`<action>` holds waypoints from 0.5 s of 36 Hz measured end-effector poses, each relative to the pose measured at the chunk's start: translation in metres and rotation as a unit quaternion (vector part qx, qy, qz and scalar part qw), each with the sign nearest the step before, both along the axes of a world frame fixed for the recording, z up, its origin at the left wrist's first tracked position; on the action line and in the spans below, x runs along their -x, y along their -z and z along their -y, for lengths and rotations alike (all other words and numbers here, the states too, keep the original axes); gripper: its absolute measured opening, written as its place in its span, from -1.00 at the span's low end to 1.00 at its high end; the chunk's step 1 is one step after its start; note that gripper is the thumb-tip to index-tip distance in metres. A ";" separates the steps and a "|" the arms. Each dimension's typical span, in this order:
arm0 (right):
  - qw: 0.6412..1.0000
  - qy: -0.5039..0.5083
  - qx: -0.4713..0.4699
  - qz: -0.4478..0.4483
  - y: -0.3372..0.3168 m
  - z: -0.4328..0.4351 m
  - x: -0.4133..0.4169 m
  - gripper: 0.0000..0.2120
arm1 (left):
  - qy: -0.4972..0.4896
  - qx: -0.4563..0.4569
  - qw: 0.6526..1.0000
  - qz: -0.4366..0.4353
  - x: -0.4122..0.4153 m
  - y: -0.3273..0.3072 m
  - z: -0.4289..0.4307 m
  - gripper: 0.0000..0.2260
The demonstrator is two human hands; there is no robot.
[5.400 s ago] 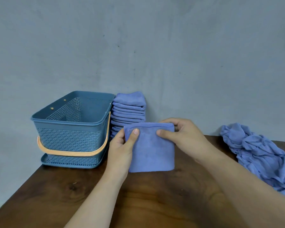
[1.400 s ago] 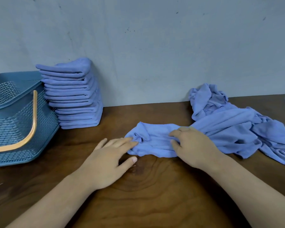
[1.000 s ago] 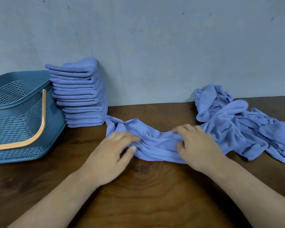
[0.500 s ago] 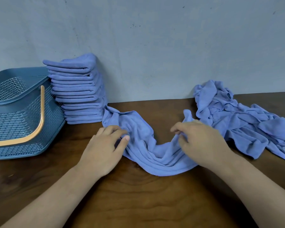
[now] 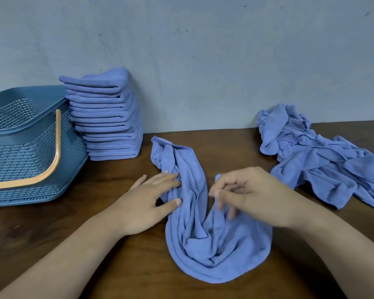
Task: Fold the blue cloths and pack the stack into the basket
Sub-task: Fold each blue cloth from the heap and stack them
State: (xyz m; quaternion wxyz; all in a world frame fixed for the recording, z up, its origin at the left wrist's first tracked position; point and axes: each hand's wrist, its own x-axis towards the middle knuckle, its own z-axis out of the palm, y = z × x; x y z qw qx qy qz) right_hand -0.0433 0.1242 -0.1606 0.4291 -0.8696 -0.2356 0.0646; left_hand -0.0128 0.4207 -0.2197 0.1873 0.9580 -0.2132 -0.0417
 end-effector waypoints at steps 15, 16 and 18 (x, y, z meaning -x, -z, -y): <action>0.971 -0.038 0.198 0.126 0.023 0.011 -0.024 -0.66 | 0.127 0.239 0.963 -0.020 0.011 -0.010 0.009 -0.77; 0.978 -0.057 0.181 0.083 0.018 0.011 -0.021 -0.65 | 0.114 0.287 0.950 -0.044 0.012 -0.010 0.008 -0.68; 0.983 -0.101 0.154 -0.005 0.008 0.012 -0.013 -0.65 | 0.083 0.357 0.928 -0.064 0.014 -0.008 0.007 -0.55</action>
